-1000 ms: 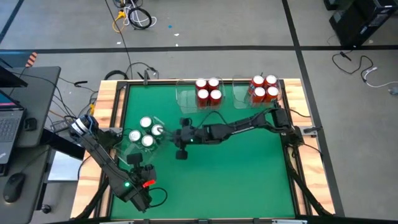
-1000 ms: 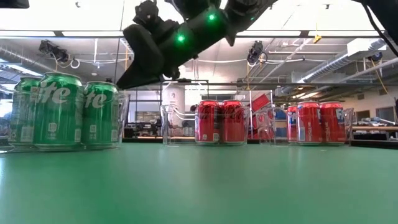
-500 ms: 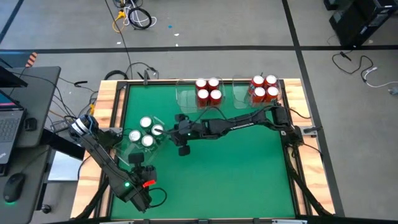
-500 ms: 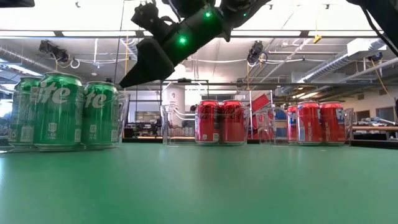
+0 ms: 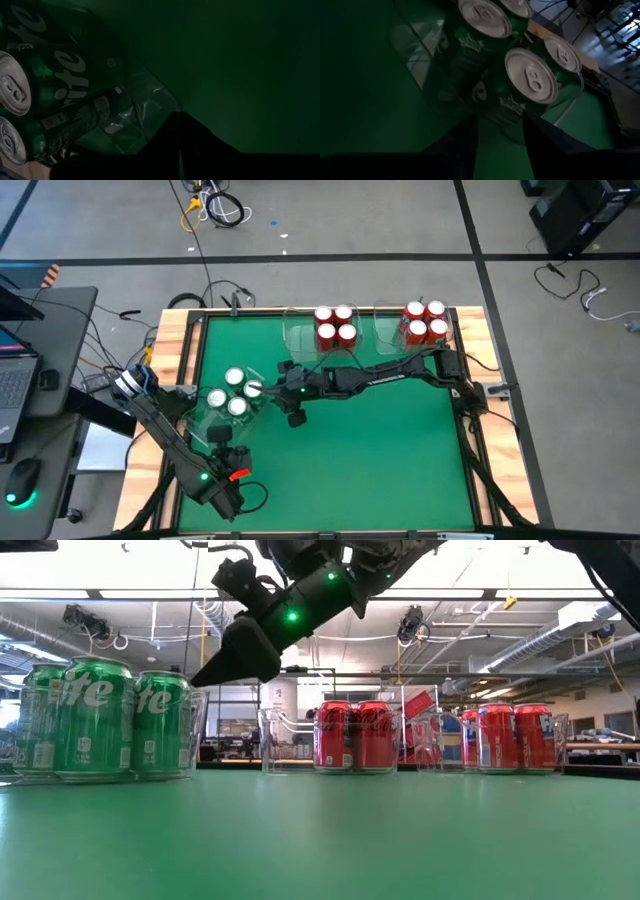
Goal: Sort soda cans
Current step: Move the left transparent bin to the left side of the center transparent bin
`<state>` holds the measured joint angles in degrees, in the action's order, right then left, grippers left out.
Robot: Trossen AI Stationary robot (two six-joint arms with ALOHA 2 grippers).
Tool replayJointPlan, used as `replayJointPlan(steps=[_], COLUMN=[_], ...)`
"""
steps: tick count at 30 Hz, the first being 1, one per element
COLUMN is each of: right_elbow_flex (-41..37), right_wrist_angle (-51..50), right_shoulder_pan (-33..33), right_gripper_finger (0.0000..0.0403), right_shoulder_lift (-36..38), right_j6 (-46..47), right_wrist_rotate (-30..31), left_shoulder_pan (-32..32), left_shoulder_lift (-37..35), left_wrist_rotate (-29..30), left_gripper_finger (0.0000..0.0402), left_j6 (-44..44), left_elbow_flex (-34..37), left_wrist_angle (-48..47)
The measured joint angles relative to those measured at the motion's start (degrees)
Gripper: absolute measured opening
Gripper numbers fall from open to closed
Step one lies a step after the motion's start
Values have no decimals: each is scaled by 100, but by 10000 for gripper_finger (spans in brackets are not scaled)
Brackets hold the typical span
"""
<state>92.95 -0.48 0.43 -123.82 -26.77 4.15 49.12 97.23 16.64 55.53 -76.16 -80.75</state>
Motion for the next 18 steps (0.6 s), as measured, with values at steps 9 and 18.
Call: replayJointPlan(steps=[9,18], right_elbow_flex=[20,146], right_wrist_angle=[-95,-848], right_shoulder_pan=[-134,52], right_gripper_finger=[141,124], right_shoulder_lift=[-170,-54], right_j6=[-65,47], right_wrist_rotate=[-285,-86], left_shoulder_pan=[0,0], left_shoulder_lift=[0,0], left_wrist_rotate=[-2,-39], left_gripper_finger=[0,0], left_j6=[-92,35], left_elbow_flex=[0,0], left_wrist_angle=[13,3])
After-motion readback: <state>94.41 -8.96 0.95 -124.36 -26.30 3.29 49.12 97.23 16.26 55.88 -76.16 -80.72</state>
